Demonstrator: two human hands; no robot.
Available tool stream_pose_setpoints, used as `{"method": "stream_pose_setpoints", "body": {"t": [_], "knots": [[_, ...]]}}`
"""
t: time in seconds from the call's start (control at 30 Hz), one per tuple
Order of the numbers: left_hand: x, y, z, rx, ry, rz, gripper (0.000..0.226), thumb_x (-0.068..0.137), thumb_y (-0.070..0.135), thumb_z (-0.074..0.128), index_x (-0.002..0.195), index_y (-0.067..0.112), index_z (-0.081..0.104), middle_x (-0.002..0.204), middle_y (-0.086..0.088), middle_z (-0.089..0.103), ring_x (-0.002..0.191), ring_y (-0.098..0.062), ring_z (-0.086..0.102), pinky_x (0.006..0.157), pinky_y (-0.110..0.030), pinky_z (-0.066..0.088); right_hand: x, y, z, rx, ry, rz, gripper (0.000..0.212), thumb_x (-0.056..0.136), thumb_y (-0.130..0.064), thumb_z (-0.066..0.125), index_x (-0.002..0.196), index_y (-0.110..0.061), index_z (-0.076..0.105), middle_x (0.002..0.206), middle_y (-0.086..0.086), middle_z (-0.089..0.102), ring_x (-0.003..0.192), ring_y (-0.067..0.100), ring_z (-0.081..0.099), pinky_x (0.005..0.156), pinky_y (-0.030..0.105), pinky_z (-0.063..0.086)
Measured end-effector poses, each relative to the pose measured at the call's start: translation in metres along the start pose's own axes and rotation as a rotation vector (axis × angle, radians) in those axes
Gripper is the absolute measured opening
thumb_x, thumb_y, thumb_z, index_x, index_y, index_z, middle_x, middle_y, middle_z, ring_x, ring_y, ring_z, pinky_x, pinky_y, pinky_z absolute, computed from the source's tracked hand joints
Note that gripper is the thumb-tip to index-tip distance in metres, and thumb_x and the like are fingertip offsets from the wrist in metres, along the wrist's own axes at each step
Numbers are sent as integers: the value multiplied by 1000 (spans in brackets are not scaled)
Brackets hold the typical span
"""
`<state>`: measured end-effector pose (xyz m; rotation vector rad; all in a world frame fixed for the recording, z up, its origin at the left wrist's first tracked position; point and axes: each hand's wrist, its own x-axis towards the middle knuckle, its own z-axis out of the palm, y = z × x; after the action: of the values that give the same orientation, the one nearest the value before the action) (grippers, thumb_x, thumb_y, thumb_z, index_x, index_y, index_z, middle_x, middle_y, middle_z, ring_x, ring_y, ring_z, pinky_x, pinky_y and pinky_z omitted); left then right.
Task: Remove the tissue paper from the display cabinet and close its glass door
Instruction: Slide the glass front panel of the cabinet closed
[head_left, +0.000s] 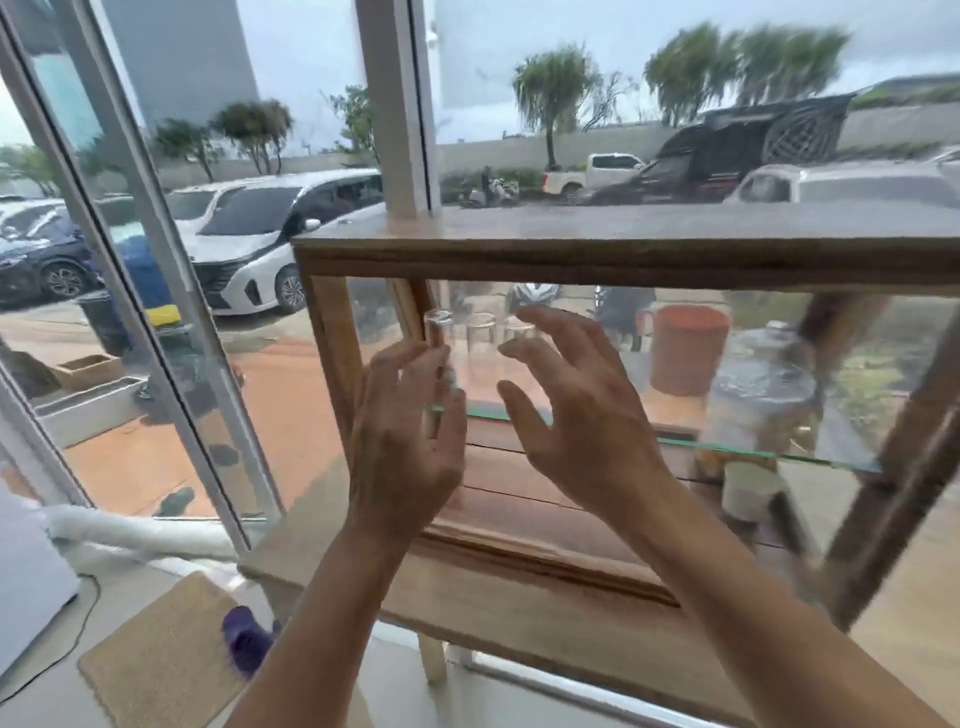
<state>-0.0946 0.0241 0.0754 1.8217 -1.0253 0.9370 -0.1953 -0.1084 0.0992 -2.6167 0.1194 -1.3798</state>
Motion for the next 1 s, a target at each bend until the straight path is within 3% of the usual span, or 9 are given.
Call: {"method": "stream_pose_setpoints", "body": {"t": [0.03,0.1,0.17,0.27,0.37,0.53,0.7,0.93,1.0], "knots": [[0,14,9,7,-6,48,34,88,14,63,120,2,63,122,-17,61,120,-25,53,111,-14,22,-5,10,-13,-37,18,6,29,90,-23,63,117,-13,66,139,7,56,128,28,49,110,37,39],[-2,35,28,-20,-42,126,43,87,22,65,125,2,60,130,-19,56,127,-29,49,115,-32,29,-17,29,-34,-104,58,12,30,90,-22,63,117,-11,66,141,9,55,132,28,48,114,36,33],[-5,51,45,-56,-105,199,54,86,28,67,131,1,55,138,-21,48,134,-33,43,116,-44,30,-29,45,-53,-176,89,17,32,91,-23,62,120,-9,65,144,11,52,136,29,46,115,43,34],[-7,67,65,-35,-187,316,71,83,41,71,140,4,48,150,-21,38,142,-35,33,119,-41,22,-50,65,-78,-300,122,80,41,91,-26,62,129,-10,60,150,11,46,141,29,40,117,45,32],[-8,79,81,25,-267,400,90,79,56,69,150,13,33,161,-14,19,150,-33,15,119,-47,21,-69,81,-95,-422,125,146,53,90,-32,64,137,-10,54,156,9,38,146,29,33,118,46,29],[-9,86,99,117,-385,429,117,67,64,73,156,19,11,165,-8,-2,152,-29,-3,120,-50,12,-86,104,-104,-539,55,203,81,82,-43,71,149,-13,38,164,13,19,153,30,13,122,50,22],[-8,88,108,197,-427,423,124,63,64,76,156,19,6,165,-6,-4,152,-28,-7,119,-52,10,-88,111,-100,-649,-20,267,111,68,-41,85,156,-18,22,165,19,9,154,34,-2,125,40,0],[-7,72,109,205,-449,420,122,66,54,79,156,19,4,166,-1,-4,153,-22,-4,121,-45,9,-84,109,-89,-696,-12,301,117,62,-32,91,156,-18,23,165,21,8,154,36,-1,124,38,-9],[-5,66,107,208,-459,420,122,67,54,79,156,19,3,165,0,-6,152,-21,-6,121,-44,9,-82,108,-84,-700,-17,303,118,61,-32,92,156,-19,23,165,20,8,154,37,0,124,43,-2]]}}
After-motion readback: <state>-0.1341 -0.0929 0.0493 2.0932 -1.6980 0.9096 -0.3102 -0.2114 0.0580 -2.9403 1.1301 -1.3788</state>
